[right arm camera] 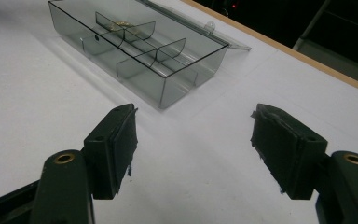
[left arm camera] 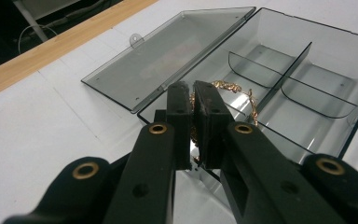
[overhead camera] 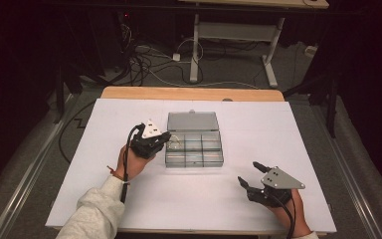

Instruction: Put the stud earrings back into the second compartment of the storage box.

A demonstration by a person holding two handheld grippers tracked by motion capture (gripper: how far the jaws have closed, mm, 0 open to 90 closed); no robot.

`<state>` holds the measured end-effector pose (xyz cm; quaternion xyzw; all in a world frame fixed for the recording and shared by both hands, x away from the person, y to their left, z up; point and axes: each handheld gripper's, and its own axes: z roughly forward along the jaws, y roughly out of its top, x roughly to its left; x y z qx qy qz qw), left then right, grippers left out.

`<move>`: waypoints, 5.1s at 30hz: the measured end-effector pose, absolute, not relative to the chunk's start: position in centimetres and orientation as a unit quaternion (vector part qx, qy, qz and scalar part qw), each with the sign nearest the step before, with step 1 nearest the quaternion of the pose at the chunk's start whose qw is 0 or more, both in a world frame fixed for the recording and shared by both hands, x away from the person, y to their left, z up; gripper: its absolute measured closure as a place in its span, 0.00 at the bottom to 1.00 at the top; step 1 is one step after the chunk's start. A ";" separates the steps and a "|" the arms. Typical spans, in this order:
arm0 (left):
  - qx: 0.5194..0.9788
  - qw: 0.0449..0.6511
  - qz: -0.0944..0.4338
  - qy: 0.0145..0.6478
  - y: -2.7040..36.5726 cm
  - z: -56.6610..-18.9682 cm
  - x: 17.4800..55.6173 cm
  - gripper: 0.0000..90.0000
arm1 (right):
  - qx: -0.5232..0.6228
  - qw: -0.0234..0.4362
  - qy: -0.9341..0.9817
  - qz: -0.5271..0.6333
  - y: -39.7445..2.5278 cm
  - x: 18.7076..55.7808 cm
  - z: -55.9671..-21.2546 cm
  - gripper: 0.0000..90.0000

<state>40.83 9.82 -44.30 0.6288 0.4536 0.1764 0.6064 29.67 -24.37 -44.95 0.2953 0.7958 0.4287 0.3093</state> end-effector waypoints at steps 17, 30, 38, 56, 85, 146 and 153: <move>0.636 0.595 0.185 0.455 8.6 -44.5 42.1 0.93 | 0.295 0.312 0.795 0.429 -24.5 29.8 -44.9 0.35; 0.650 0.571 0.211 0.454 7.7 -45.6 43.1 0.92 | 0.294 0.308 0.798 0.427 -24.4 29.9 -45.0 0.35; 0.654 0.557 0.221 0.461 7.6 -46.6 43.8 0.92 | 0.295 0.306 0.799 0.425 -24.3 29.9 -45.1 0.35; 0.654 0.559 0.214 0.462 7.7 -46.6 43.9 0.92 | 0.295 0.303 0.801 0.423 -24.1 29.9 -45.2 0.35; 0.646 0.632 0.203 0.377 10.7 -43.6 39.1 0.63 | 0.296 0.310 0.802 0.416 -23.9 29.9 -45.5 0.35; 0.652 0.602 0.202 0.416 20.6 -49.1 29.3 0.54 | 0.294 0.324 0.789 0.432 -25.3 29.6 -45.5 0.51; 0.683 0.567 0.198 0.416 20.0 -49.9 29.5 0.85 | 0.286 0.316 0.801 0.420 -25.2 29.7 -45.8 0.80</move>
